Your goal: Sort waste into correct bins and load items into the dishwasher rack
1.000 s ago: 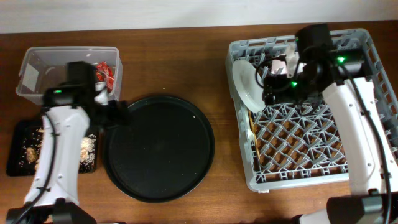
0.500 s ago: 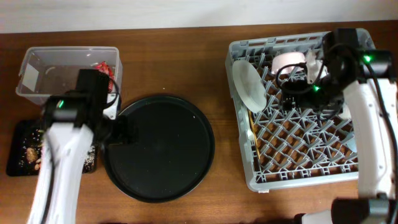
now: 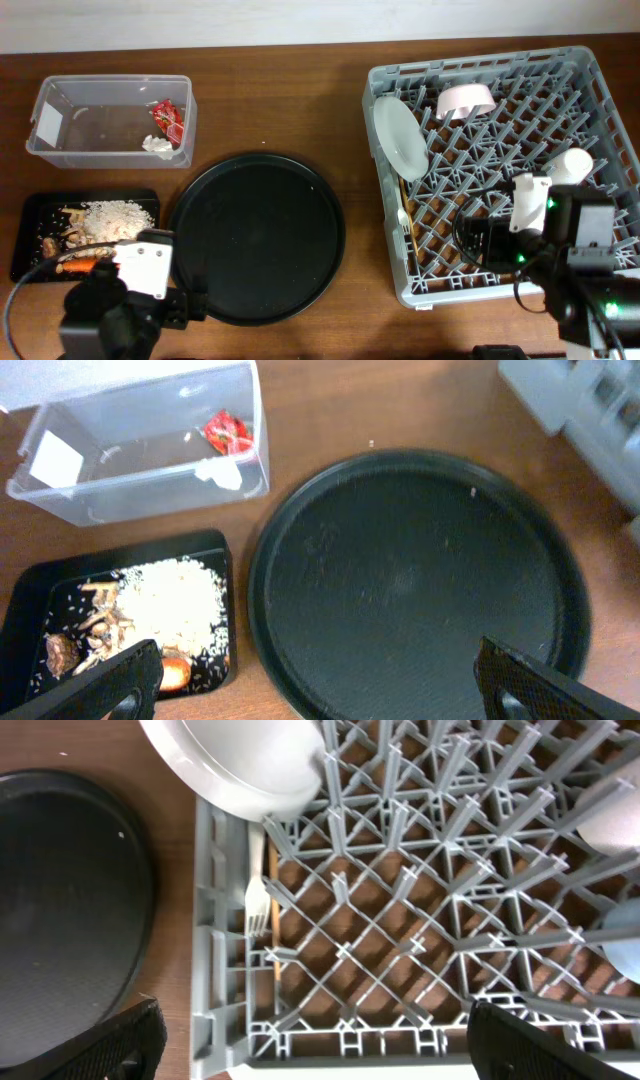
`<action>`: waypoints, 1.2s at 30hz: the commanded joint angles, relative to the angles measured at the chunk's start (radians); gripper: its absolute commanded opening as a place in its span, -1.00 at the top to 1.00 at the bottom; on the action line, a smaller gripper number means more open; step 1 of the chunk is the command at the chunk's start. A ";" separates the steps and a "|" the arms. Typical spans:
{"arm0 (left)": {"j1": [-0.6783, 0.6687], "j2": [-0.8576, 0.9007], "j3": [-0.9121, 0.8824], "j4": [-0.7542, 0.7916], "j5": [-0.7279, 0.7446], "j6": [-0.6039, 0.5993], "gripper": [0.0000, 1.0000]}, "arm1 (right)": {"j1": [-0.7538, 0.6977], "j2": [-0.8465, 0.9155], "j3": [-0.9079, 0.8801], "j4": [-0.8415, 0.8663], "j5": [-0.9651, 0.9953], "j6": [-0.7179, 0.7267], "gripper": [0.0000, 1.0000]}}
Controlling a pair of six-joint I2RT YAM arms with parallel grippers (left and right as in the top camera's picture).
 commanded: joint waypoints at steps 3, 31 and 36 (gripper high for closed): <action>-0.002 -0.008 -0.079 -0.005 -0.010 0.063 -0.98 | -0.001 -0.026 -0.027 0.006 0.071 -0.007 -0.97; -0.002 -0.008 -0.079 -0.006 -0.010 0.063 -0.98 | -0.001 0.306 -0.027 0.010 0.071 -0.007 -0.97; -0.002 -0.008 -0.079 -0.006 -0.010 0.063 -0.98 | -0.001 0.180 -0.027 0.010 0.071 -0.007 -0.97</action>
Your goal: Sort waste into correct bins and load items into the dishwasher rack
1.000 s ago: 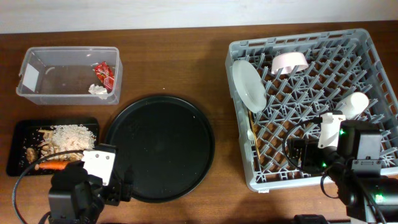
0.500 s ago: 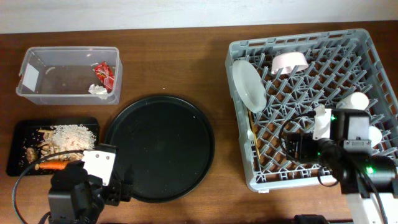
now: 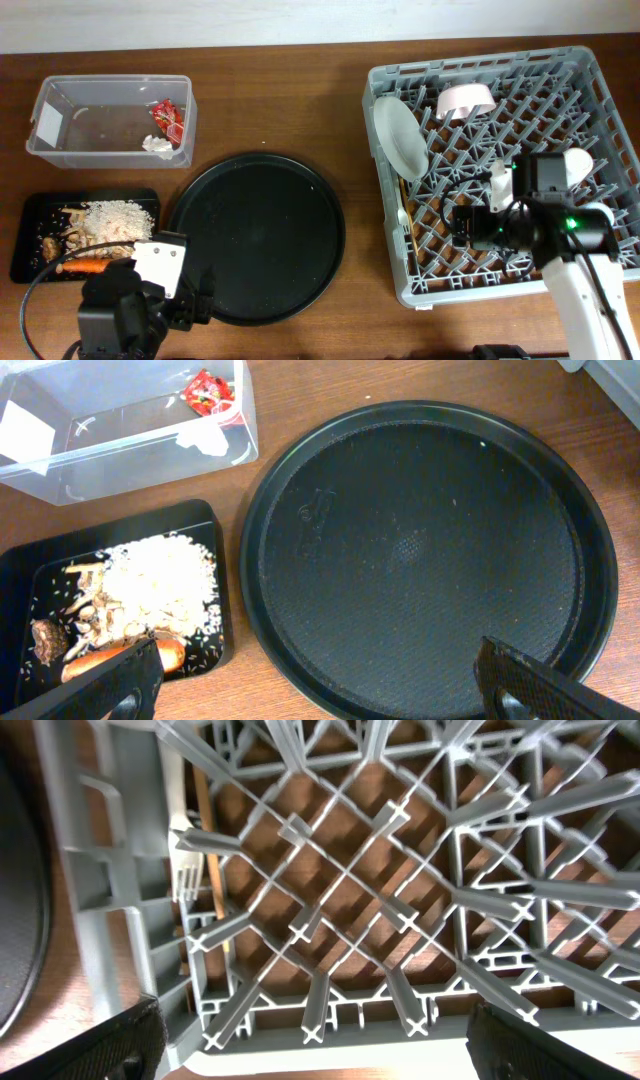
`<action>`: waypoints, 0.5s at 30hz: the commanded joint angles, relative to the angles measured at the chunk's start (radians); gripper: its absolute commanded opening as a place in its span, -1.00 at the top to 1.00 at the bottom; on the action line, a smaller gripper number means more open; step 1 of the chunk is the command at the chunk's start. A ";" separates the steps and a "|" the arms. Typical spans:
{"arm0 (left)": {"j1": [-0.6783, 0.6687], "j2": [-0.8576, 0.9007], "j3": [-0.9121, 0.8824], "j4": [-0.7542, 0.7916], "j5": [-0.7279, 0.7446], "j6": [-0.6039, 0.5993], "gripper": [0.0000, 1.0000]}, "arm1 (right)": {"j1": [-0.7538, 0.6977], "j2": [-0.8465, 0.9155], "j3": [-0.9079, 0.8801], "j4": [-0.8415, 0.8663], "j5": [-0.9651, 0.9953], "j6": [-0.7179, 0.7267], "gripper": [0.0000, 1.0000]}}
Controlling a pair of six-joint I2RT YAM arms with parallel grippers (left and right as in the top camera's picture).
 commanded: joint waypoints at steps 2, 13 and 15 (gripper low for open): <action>-0.002 -0.006 -0.003 -0.001 -0.010 0.020 -0.98 | -0.001 -0.164 -0.005 0.003 0.009 -0.006 -0.97; -0.002 -0.006 -0.003 -0.001 -0.010 0.020 -0.98 | 0.023 -0.605 -0.034 0.107 0.039 -0.006 -0.97; -0.002 -0.006 -0.003 -0.001 -0.010 0.020 -0.98 | 0.049 -0.686 -0.111 0.172 0.039 -0.006 -0.98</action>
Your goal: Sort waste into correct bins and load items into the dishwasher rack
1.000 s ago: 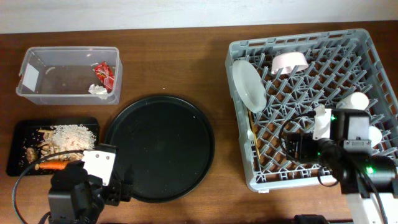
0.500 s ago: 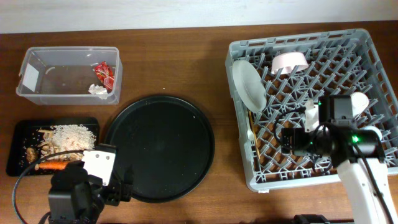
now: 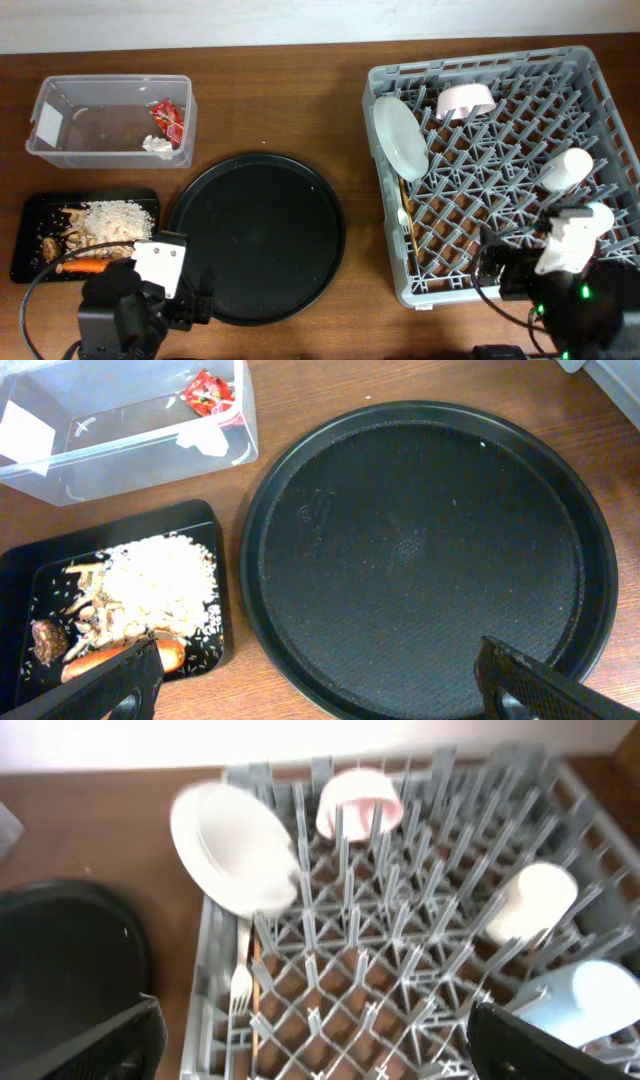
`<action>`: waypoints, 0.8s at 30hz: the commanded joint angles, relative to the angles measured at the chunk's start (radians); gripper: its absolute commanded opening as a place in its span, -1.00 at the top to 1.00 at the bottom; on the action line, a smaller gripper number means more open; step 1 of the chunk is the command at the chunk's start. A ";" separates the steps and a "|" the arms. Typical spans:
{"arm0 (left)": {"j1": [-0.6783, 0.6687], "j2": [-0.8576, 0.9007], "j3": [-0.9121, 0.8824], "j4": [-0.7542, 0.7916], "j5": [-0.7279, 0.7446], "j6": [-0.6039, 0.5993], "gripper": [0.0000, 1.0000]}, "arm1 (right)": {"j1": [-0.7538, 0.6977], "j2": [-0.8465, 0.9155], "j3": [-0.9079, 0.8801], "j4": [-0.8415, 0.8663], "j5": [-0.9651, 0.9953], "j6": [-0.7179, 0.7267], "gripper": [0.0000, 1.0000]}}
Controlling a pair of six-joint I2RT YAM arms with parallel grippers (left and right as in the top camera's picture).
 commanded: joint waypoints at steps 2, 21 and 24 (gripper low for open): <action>-0.002 -0.006 -0.003 0.000 -0.010 0.020 -0.98 | 0.058 -0.156 -0.197 0.145 0.016 -0.006 -0.97; -0.002 -0.006 -0.003 0.000 -0.010 0.020 -0.98 | 0.105 -0.500 -0.956 1.036 0.070 -0.014 -0.97; -0.002 -0.006 -0.003 -0.001 -0.010 0.020 -0.98 | 0.106 -0.500 -0.965 1.036 0.065 -0.061 -0.97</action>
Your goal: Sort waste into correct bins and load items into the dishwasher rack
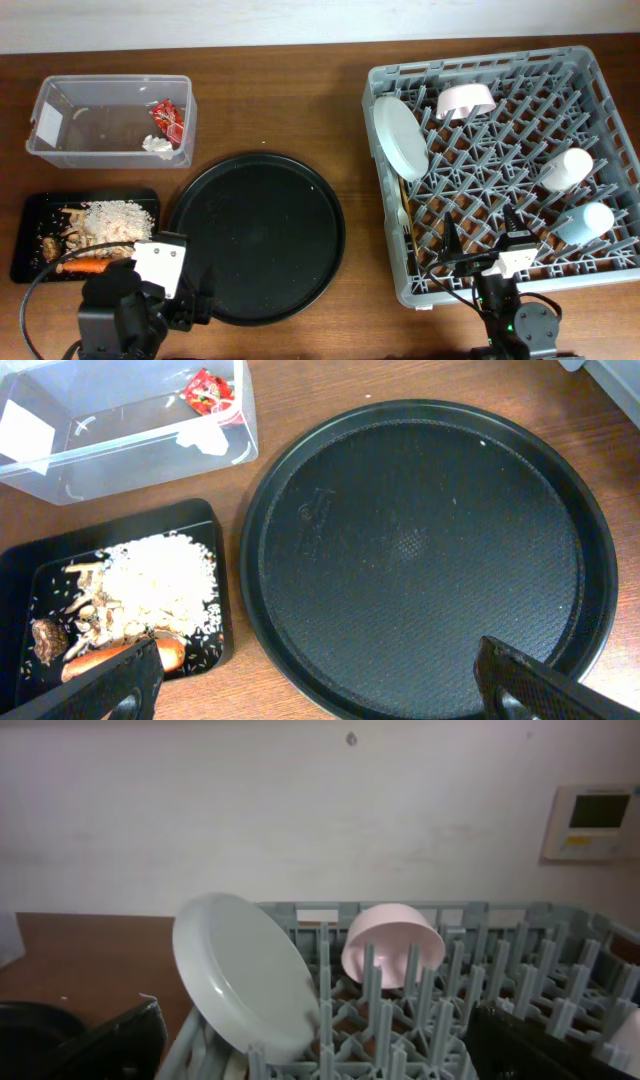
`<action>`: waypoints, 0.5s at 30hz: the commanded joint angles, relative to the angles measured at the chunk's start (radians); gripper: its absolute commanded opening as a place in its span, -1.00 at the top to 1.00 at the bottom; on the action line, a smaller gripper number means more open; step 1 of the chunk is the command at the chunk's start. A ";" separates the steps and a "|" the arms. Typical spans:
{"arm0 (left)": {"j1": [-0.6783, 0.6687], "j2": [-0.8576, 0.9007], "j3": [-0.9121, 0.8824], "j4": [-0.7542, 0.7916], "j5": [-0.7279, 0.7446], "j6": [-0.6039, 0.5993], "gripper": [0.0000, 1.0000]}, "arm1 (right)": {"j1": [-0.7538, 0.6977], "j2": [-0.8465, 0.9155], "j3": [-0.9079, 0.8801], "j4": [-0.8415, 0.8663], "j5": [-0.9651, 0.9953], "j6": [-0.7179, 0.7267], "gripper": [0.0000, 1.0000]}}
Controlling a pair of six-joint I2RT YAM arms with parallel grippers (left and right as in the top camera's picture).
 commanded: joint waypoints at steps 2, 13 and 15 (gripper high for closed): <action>-0.002 -0.005 -0.003 0.001 -0.009 0.020 -0.98 | 0.006 -0.013 -0.026 0.008 0.026 -0.062 -0.97; -0.002 -0.005 -0.003 0.001 -0.009 0.020 -0.98 | 0.006 -0.012 -0.045 -0.114 0.023 -0.063 -0.98; -0.002 -0.005 -0.003 0.001 -0.009 0.020 -0.98 | 0.006 -0.012 -0.045 -0.114 0.023 -0.063 -0.98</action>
